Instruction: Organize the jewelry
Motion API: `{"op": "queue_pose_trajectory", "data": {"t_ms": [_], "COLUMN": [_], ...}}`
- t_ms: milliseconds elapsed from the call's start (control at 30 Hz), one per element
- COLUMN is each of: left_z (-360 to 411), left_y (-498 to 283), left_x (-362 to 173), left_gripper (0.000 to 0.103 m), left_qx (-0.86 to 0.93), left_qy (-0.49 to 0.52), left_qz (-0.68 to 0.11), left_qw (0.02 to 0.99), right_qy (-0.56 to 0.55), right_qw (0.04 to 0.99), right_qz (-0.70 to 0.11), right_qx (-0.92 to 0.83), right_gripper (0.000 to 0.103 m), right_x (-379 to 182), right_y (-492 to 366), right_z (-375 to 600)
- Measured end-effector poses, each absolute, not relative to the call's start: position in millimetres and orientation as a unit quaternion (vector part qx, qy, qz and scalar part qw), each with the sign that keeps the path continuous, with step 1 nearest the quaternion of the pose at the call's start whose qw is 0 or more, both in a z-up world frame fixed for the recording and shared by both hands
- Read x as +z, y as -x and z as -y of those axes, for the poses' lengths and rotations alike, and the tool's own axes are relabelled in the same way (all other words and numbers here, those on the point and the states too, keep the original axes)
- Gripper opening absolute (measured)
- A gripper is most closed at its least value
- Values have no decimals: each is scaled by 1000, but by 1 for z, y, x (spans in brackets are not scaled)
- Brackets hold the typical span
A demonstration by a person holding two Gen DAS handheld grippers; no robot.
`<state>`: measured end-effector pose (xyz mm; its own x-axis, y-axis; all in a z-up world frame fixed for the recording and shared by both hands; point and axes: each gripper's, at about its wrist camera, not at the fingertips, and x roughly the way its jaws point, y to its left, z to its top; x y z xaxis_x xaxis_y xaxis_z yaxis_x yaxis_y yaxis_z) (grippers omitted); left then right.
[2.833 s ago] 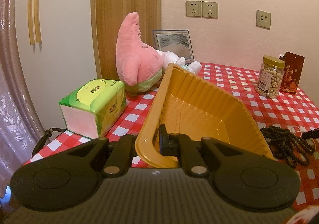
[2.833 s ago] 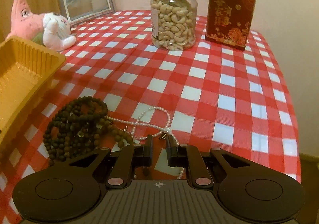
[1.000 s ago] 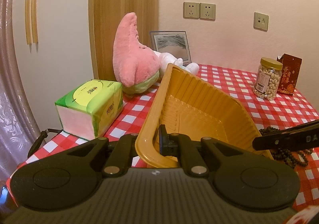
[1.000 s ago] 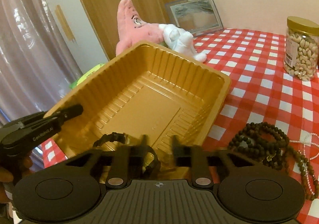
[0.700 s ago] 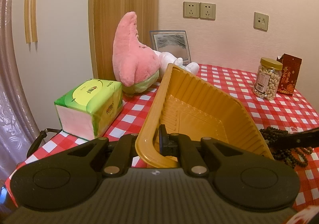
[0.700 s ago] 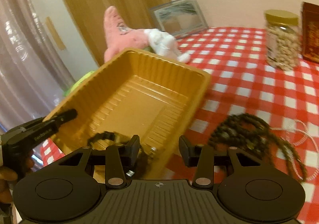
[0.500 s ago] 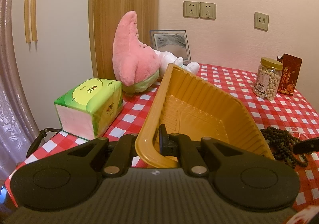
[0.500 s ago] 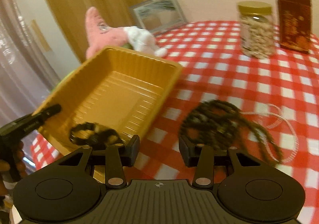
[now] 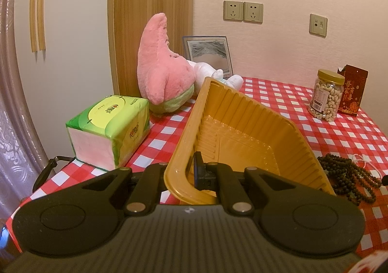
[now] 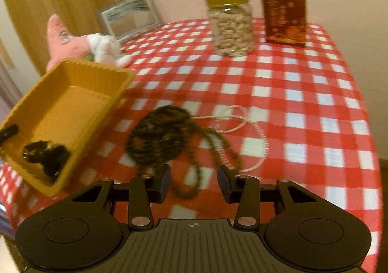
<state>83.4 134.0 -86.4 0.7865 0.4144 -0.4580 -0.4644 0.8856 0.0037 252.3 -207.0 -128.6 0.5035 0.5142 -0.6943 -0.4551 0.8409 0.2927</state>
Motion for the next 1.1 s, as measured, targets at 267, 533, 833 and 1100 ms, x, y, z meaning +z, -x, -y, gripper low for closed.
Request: {"op": "queue_pose_trajectory", "data": {"t_ms": [267,533,833,1100], "left_z": [-135,-135,-136,-137], "left_y": [-83,-83,-83,-83], "left_x": [-88,-89,-88,-89], "left_gripper": [7,7,7,7], "left_qx": [233,234,234,233], "left_qy": [56,57,57,58], "left_qz": [-231,-231,-232,-232], "left_qw": [943,943,943,943], "right_qy": [-9,7,17,22], "right_qw": [870,867,865,866], "right_qz": [-411,-408,-411,-413], "right_qx": [273,285,288,282], "right_gripper": [31,25,25,25], "right_x": [-141,-147,-153,-156], "right_y": [-279,-294,-302,-307], "right_z": [215,208,193,196]}}
